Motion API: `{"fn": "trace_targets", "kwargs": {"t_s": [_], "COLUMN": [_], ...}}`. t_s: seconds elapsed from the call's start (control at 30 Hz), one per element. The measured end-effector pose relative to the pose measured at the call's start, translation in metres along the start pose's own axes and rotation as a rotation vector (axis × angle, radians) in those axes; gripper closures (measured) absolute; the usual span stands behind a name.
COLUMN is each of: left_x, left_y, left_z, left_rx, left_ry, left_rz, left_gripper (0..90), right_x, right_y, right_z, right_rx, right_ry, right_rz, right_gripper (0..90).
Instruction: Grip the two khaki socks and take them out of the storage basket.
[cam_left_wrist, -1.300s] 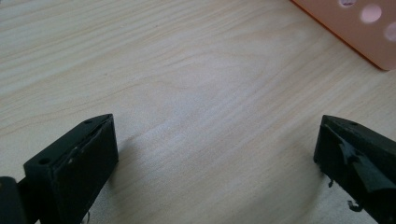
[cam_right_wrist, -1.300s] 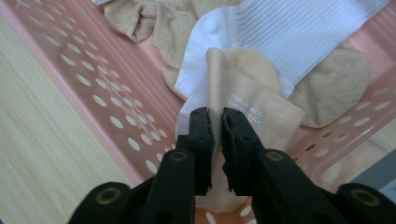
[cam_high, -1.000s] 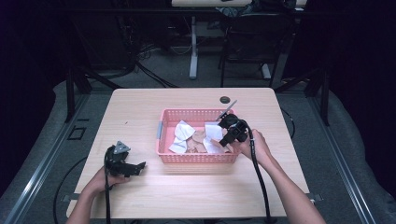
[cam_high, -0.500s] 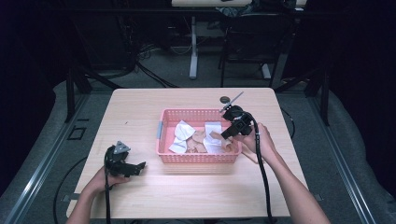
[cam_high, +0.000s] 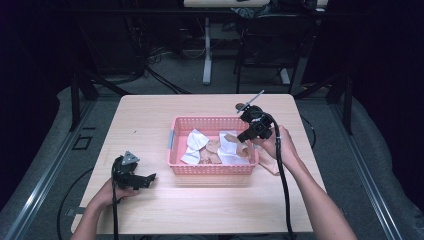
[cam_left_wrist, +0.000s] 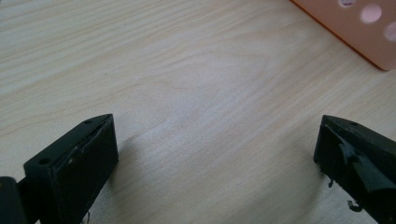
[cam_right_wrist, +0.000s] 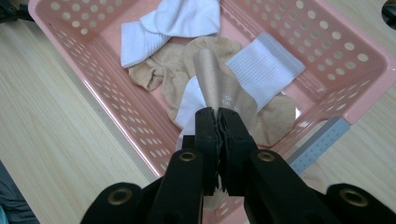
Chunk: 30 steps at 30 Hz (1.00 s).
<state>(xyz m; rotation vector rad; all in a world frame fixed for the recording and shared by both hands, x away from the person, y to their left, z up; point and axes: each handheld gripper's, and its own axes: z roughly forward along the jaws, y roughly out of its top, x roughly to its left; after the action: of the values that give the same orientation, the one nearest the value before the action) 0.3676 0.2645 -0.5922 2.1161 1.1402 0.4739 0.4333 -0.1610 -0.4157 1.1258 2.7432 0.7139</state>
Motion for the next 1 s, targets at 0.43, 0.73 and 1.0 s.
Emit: {"fn": "trace_targets", "kwargs": {"t_s": [0.43,0.73,1.0], "left_x": [0.0,0.0,0.0], "left_y": [0.0,0.0,0.0], "left_z": [0.0,0.0,0.0], "left_rx": [0.0,0.0,0.0], "left_ry": [0.001,0.001,0.0], "left_rz": [0.001,0.0,0.0], "left_gripper": [0.0,0.0,0.0], "right_x": [-0.003,-0.01,-0.019], "right_y": [0.003,-0.004,-0.013], "right_z": [-0.036,-0.059,-0.07], "right_rx": [-0.068,-0.1,-0.114], "right_ry": [-0.026,-0.051,-0.066], "right_rz": [0.016,0.042,0.064], "right_gripper": [86.9,86.9,86.9]}}
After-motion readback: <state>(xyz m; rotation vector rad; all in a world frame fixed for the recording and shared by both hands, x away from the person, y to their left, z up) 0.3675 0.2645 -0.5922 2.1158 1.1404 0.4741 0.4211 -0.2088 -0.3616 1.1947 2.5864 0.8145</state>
